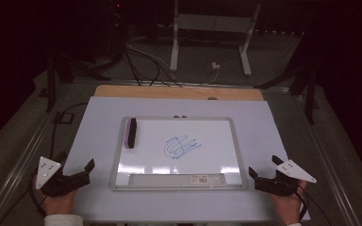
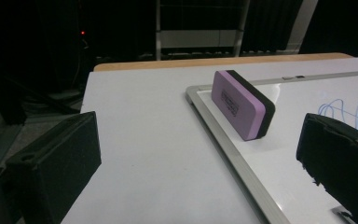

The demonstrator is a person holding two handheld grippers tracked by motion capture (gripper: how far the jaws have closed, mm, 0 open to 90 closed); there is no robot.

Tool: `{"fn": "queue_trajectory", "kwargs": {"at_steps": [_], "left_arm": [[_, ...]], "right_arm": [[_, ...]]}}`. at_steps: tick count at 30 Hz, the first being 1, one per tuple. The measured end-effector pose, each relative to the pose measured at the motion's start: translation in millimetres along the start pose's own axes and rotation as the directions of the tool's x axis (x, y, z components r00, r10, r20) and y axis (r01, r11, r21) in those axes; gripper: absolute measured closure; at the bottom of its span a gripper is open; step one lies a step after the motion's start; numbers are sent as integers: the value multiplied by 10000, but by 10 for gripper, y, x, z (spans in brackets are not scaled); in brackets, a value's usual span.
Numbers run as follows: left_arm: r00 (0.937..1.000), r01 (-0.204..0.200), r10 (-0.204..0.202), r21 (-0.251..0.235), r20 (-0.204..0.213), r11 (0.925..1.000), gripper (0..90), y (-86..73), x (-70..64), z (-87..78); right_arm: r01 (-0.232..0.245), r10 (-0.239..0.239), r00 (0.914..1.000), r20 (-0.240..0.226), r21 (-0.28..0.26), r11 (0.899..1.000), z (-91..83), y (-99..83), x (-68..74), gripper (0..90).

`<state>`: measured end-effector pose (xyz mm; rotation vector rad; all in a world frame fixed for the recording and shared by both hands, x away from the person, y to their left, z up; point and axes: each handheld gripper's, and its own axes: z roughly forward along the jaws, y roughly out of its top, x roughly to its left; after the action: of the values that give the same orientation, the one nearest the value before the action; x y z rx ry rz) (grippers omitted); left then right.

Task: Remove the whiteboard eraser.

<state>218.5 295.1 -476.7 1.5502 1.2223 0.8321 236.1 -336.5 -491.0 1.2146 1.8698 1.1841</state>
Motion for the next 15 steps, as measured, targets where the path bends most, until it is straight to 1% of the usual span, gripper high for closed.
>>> {"fn": "queue_trajectory", "kwargs": {"at_steps": [2,3,4,5,8,11,13,15], "left_arm": [[10000,-11,11,80,-3,10000,7,-4,-6,4],[10000,50,-50,129,-4,9999,7,-4,-9,5],[10000,50,-50,129,-4,9999,7,-4,-9,5],[10000,91,-91,166,-4,9998,7,0,-8,6],[9998,202,-201,245,-41,9995,7,12,-16,15],[9995,248,-239,467,-202,9986,7,19,-33,34],[9993,331,-320,576,-201,9978,8,22,-37,55],[9993,303,-289,617,-225,9976,7,42,-45,72]], "right_arm": [[-327,326,9994,-87,-138,9994,-5,-2,-32,5],[-412,410,9991,-108,-151,9990,-6,-5,-45,5],[-412,410,9991,-108,-151,9990,-6,-5,-45,5],[-400,400,9992,-11,-155,9991,-9,-10,-56,5],[-488,487,9988,-23,-219,9986,-9,-8,-58,5],[-385,385,9993,8,-256,9989,-3,-4,-48,5],[-195,194,9998,-79,-221,9996,6,-3,-37,5],[-157,155,9999,-67,-281,9995,-3,1,-33,5]]}}
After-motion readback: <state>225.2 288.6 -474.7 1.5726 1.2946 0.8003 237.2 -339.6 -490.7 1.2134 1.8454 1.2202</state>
